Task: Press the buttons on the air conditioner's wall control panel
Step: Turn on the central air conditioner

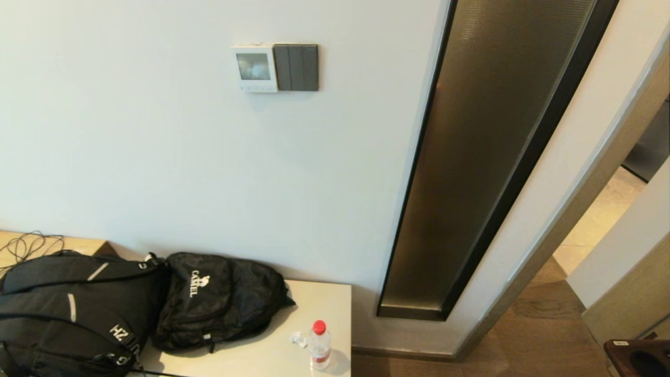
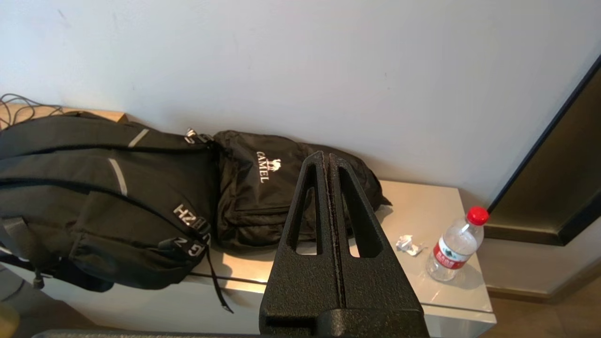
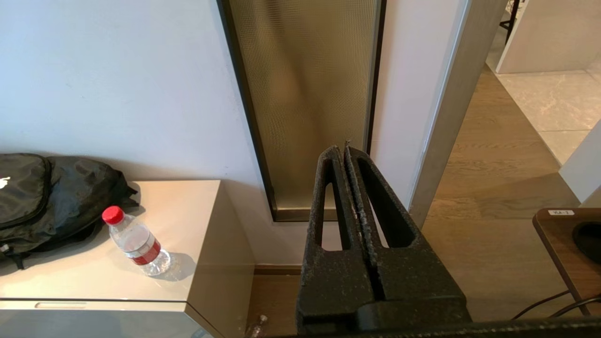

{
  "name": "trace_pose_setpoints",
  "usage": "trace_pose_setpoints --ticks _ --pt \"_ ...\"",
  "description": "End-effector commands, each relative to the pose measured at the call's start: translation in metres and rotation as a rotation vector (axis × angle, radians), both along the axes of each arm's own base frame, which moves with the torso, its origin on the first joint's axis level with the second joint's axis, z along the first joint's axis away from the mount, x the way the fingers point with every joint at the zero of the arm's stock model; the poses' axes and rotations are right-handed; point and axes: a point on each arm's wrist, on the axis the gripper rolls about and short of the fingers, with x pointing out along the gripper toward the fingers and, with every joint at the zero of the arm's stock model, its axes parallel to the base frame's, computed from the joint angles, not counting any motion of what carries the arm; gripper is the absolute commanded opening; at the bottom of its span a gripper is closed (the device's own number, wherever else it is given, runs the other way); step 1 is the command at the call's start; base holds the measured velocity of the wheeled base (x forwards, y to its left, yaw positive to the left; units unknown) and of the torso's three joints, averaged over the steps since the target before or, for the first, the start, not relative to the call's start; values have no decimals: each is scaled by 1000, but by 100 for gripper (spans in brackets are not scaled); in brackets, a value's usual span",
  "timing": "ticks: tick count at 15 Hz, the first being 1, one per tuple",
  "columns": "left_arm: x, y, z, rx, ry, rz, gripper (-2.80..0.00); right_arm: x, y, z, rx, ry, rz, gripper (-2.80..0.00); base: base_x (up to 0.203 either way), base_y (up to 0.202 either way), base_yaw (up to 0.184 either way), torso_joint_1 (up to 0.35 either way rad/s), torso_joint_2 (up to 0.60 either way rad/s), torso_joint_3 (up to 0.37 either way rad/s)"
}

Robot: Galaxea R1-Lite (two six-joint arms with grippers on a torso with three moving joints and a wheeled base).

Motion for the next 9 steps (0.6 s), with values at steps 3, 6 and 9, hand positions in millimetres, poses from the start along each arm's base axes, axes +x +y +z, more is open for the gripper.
trace_pose_setpoints --ticks 3,6,9 --pt "0 0 0 0 2 1 -280 0 0 0 -2 3 -2 -280 0 0 0 0 0 0" --pt "0 0 0 2 0 1 -280 0 0 0 -2 3 -3 -280 0 0 0 0 0 0" --pt "0 0 0 5 -1 1 -280 0 0 0 -2 2 -4 -280 0 0 0 0 0 0"
